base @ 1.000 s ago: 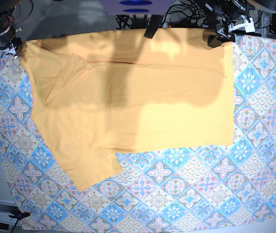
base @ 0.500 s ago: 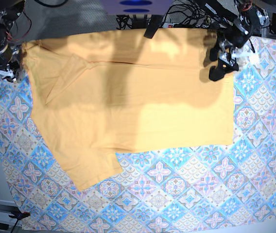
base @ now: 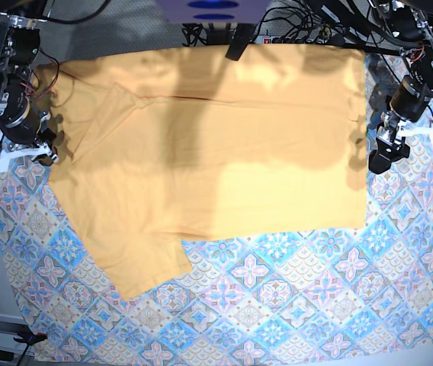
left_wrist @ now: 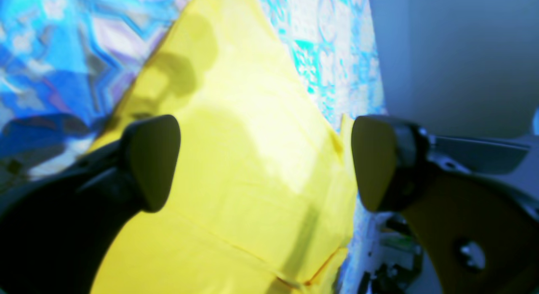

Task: Fold the T-shirt properly
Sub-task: 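Move both grippers down along the shirt's sides and grasp the side edges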

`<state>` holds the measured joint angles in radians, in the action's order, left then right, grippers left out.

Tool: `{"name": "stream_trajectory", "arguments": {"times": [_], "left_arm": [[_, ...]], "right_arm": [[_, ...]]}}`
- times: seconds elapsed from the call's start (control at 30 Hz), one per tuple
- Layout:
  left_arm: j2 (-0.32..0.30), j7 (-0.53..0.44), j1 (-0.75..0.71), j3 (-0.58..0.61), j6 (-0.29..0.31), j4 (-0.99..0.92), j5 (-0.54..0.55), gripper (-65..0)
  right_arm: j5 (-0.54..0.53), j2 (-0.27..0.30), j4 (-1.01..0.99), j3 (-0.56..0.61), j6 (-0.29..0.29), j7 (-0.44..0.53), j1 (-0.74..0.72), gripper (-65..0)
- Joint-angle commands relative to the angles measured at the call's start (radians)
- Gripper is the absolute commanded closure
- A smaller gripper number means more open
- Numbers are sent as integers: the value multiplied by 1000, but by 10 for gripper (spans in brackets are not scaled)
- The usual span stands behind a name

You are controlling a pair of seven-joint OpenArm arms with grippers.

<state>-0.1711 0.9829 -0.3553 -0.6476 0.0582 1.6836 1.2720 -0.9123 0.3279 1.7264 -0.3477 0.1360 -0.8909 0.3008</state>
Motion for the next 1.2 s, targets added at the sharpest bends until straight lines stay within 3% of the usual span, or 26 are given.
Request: {"name": "stream_trajectory", "arguments": {"times": [0.0, 0.17, 0.23, 0.37, 0.5, 0.57, 0.8, 1.0, 1.17], "left_arm": [[-32, -6, 20, -5, 10, -4, 7, -569], [-107, 54, 134, -4, 9, -129, 2, -349], [-124, 60, 180, -2, 9, -178, 2, -272], [-166, 66, 259, 4, 9, -241, -42, -183], [-173, 67, 342, 59, 9, -242, -171, -177], [-180, 67, 384, 87, 9, -244, -248, -180], [-178, 64, 549, 165, 9, -428, -450, -253], [-166, 54, 654, 188, 9, -555, -592, -253], [-152, -22, 698, 220, 9, -649, -708, -255]], "right_arm": [[-4, 18, 14, 3, -8, 16, -19, -125], [20, 18, 13, 25, -8, 16, -44, -126], [88, 18, 20, 54, -8, 16, -44, -126], [264, 18, 24, 161, -11, 16, -84, -127], [427, 18, 24, 255, -11, 22, -116, -127], [457, 17, 20, 292, -11, 23, -139, -127], [459, 15, 11, 318, -11, 22, -203, -128], [459, 14, 10, 316, -11, 25, -205, -128], [459, 12, 4, 318, -11, 25, -203, -128]]}}
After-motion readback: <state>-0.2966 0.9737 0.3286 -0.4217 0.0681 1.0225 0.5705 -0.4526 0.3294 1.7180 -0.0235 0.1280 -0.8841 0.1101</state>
